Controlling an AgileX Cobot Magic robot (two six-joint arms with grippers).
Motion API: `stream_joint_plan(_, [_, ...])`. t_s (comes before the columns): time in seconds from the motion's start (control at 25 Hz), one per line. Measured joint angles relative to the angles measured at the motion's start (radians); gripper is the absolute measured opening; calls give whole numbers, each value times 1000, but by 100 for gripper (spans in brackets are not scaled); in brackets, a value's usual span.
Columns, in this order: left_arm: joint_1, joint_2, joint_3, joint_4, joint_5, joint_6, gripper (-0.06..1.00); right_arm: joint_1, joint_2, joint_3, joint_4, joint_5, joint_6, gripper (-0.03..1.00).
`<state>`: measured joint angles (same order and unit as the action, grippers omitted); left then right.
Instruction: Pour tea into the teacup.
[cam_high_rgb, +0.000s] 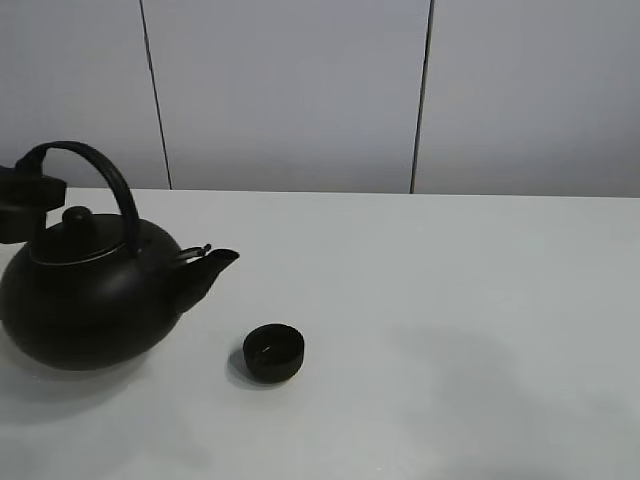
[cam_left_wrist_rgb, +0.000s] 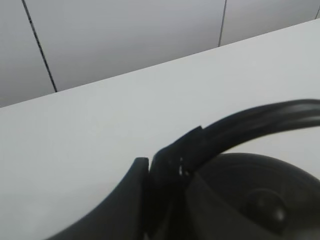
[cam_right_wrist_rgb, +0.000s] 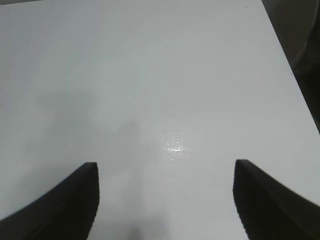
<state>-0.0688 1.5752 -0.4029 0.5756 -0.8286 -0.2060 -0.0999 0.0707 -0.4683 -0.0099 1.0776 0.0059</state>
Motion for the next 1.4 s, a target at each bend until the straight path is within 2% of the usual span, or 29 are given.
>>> stream_joint_plan(0.24, [-153,0,-66,-127,136,-8,11,0,0,0,0,0,0,52])
stream_joint_plan(0.36, [-190,0,-104,-172,203,1,11,0,0,0,0,0,0,52])
stream_joint_plan(0.8, [-196,0,-135,-261,288,178,11,0,0,0,0,0,0,52])
stream_joint_plan(1.4, [-196,3,-135,-253,283,206,11,0,0,0,0,0,0,52])
